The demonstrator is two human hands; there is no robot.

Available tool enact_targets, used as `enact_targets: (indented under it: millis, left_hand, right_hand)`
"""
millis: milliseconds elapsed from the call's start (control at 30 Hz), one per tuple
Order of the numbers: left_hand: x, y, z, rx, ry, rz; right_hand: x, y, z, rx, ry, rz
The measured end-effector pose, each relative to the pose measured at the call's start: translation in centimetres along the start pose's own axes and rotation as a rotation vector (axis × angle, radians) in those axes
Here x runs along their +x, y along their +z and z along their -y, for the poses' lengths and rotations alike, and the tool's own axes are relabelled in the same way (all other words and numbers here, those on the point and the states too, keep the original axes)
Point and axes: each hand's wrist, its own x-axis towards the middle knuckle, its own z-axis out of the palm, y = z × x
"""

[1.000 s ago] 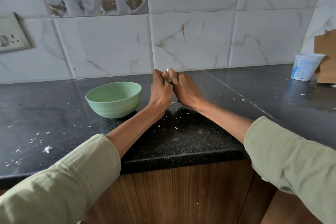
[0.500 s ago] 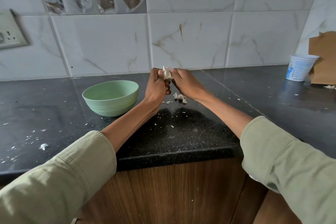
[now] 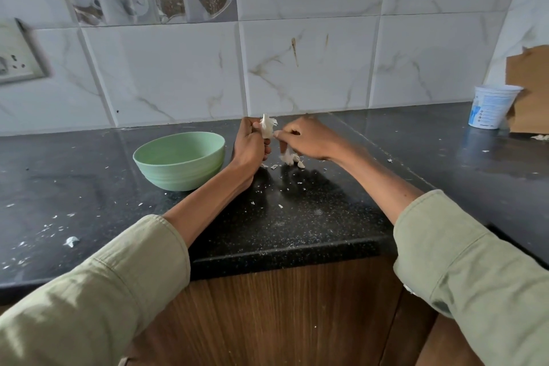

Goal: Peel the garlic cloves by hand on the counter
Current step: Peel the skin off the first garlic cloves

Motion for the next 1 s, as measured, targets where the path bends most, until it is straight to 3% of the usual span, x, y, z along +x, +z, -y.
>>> enact_targets:
  millis: [500,833,1000]
  left_hand:
    - [-0.5,0.4,-0.6,-0.08,0.114,0.141]
    - [-0.8,0.5,-0.7,-0.141,0.073,0.155]
    - [-0.5,-0.1,-0.8,-0.161,0.049,0.184]
  right_hand:
    - [-0.8,1.2,2.0,0.461,0.04,-0.072]
    - [-0.5,1.6,1.8,0.406,0.065,-0.189]
    - [-0.6,0.7,2.0,0.542,0.157,-0.038]
